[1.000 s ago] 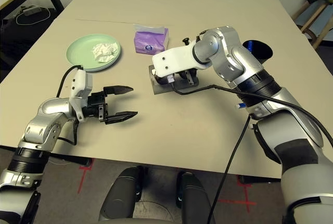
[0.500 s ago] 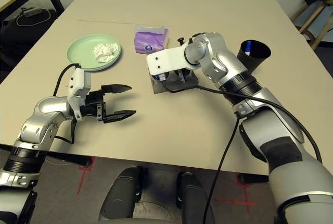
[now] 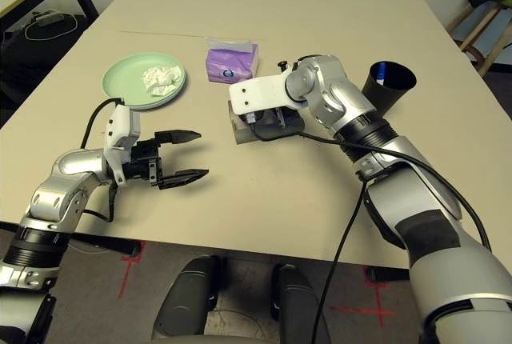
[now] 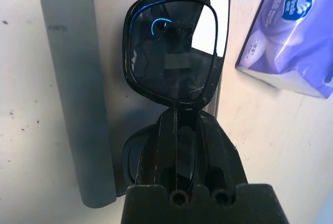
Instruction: Organize and tidy the items on the table.
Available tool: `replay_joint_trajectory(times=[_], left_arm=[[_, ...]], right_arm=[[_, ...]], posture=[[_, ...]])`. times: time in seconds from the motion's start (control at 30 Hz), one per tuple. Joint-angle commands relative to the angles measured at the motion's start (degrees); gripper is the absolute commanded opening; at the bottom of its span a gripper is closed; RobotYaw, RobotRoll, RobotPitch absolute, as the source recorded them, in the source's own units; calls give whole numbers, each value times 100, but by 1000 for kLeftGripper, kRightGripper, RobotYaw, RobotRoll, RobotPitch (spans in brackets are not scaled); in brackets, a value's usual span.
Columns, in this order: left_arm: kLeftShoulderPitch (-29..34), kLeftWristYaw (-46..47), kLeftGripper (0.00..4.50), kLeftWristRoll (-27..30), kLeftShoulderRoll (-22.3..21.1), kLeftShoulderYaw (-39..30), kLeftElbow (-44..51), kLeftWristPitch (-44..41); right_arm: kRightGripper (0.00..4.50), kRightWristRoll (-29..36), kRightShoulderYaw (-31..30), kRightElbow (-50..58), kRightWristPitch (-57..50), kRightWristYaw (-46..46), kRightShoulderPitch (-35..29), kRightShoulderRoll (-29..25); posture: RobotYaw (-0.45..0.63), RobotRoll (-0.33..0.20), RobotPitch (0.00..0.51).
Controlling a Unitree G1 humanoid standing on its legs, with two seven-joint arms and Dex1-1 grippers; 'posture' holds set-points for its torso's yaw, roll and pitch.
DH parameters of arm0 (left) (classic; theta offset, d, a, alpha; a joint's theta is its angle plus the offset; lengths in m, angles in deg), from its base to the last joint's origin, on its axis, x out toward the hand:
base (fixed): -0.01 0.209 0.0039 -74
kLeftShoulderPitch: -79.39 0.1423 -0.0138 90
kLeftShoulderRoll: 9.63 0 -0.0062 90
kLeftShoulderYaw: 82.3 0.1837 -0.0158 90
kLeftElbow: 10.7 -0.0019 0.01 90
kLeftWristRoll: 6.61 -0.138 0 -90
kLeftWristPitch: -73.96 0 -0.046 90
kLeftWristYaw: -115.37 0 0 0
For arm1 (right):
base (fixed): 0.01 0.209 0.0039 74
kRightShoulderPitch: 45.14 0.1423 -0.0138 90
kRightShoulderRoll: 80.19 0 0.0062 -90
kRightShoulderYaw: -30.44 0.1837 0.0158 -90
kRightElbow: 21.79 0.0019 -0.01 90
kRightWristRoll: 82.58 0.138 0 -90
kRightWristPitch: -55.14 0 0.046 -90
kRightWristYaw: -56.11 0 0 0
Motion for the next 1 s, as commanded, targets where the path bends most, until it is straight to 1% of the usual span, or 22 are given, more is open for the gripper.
replay_joint_trajectory(times=[0.03, 0.3, 0.7, 1.0], left_arm=[[109, 27, 4500, 49, -44, -21, 197, -52], [146, 66, 4500, 56, -55, -51, 255, -94], [154, 122, 4500, 49, -19, -45, 237, -77], [52, 93, 4500, 20, 39, -7, 88, -14]], right_arm=[[351, -78, -91, -52, 57, -72, -104, 7], [351, -62, -112, -10, 214, -1, -323, 5], [351, -66, -81, 91, 379, 183, -342, -60], [351, 44, 3, 433, 186, 556, -361, -138]], posture=[[295, 0, 122], [304, 0, 122], [300, 0, 114], [281, 0, 105]])
